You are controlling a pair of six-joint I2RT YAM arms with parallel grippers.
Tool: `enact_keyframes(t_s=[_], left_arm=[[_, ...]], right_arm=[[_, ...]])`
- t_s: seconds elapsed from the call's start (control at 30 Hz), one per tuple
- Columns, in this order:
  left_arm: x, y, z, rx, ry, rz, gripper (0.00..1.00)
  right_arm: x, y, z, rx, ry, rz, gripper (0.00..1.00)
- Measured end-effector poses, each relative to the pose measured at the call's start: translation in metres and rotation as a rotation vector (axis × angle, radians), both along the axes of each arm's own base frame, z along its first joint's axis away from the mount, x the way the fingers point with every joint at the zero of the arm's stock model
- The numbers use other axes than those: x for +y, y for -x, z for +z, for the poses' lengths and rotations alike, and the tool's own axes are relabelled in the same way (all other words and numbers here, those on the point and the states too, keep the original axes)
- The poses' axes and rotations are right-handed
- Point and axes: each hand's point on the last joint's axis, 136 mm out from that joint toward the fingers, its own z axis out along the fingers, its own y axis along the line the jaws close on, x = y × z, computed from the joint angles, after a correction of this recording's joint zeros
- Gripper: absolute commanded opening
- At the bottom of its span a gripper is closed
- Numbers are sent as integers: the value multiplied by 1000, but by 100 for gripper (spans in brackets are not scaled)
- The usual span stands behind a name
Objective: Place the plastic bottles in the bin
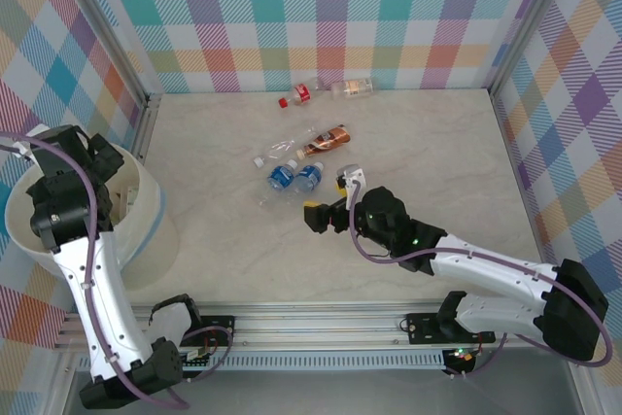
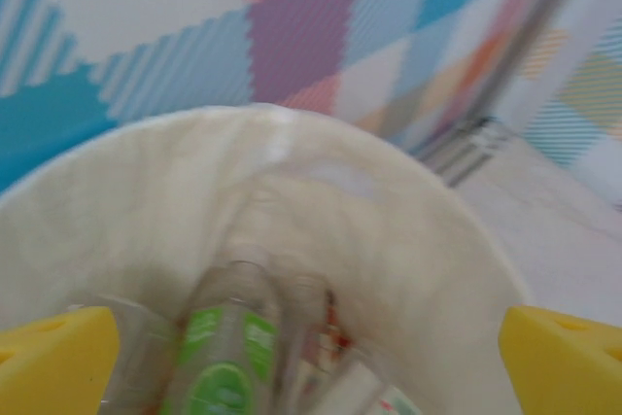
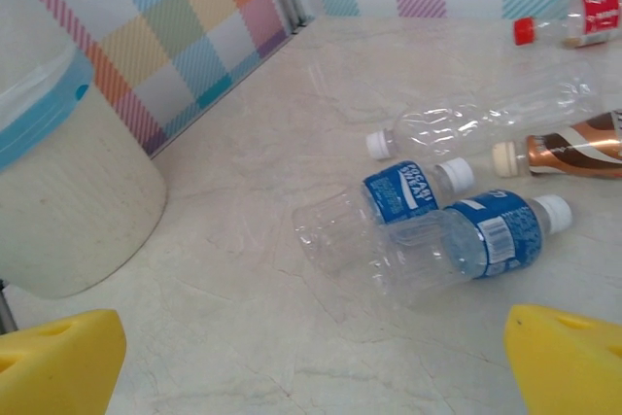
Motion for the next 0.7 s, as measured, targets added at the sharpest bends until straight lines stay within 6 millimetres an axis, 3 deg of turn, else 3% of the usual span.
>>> enact_keyframes(t_s=[0.23, 0.43, 0.57, 0.7], left_arm=[[-82, -34, 4, -51, 74, -327, 100], [-155, -69, -8, -17, 93, -574, 100], [-219, -95, -35, 38, 132, -778, 100], [-259, -123, -80, 141, 189, -891, 100]], right_arm=[[-27, -6, -11, 37, -11, -140, 100], [-49, -8, -24, 80, -18, -245, 100], [-60, -6, -28, 105, -32, -291, 100], [-68, -5, -29, 121, -42, -321, 100]])
